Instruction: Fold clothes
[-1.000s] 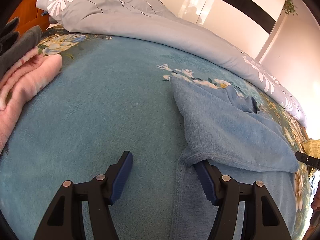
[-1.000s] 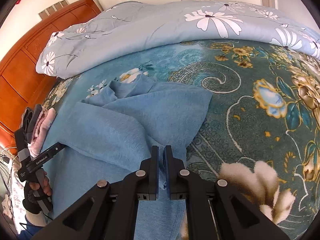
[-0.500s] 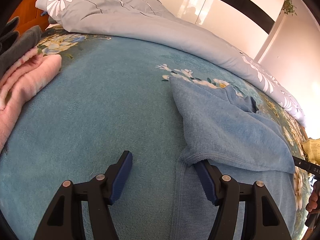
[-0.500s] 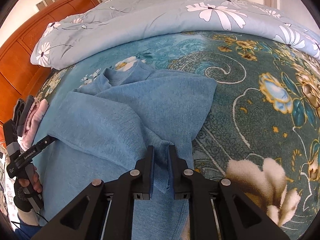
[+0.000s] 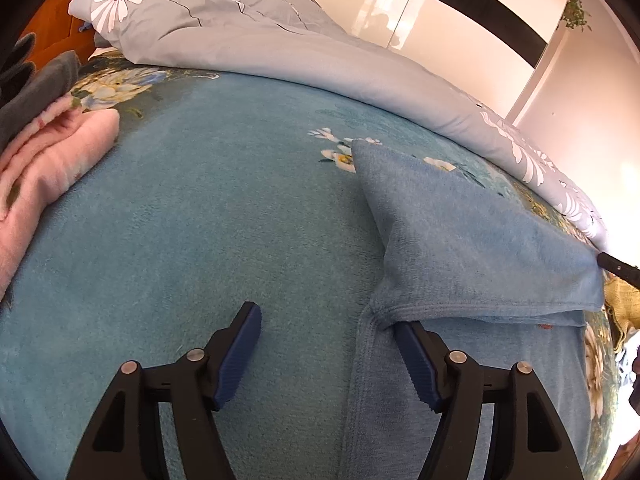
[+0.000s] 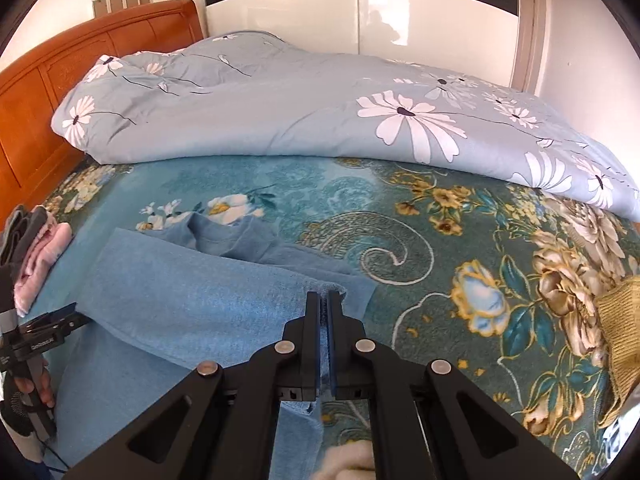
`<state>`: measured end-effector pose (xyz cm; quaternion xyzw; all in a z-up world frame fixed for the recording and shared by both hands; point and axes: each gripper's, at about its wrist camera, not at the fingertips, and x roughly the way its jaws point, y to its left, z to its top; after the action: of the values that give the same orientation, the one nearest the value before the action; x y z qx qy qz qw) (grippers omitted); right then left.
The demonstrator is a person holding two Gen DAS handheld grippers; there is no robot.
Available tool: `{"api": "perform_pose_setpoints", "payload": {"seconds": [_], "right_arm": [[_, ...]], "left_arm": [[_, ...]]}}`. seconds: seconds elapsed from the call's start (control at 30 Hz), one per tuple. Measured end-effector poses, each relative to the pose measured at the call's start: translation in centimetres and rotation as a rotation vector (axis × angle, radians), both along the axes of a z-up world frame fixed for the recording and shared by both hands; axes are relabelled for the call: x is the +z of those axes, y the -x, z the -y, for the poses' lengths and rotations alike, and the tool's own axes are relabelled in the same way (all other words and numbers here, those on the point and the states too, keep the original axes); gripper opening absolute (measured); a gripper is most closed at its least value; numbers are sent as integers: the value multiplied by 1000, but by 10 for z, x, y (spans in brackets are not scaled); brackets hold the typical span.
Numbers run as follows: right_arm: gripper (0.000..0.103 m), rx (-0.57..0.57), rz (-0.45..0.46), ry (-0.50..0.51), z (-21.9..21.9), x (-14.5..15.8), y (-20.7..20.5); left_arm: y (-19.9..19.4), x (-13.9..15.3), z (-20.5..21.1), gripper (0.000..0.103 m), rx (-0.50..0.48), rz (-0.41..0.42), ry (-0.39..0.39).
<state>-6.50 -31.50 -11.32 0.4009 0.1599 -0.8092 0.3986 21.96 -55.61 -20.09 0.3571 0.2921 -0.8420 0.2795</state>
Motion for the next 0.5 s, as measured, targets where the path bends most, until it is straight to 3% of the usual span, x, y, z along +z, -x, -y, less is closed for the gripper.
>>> {"api": "perform_pose_setpoints", "payload": {"seconds": [0.27, 0.4, 0.5], "right_arm": [[3, -63, 133, -24, 3, -44, 23], [9, -83, 135, 26, -10, -29, 19], [12, -110, 130, 43, -32, -15, 6]], "left_arm": [[-2, -1, 3, 73, 0, -11, -12], [-5, 4, 5, 74, 3, -27, -48], [-22, 13, 4, 74, 3, -83, -121]]}}
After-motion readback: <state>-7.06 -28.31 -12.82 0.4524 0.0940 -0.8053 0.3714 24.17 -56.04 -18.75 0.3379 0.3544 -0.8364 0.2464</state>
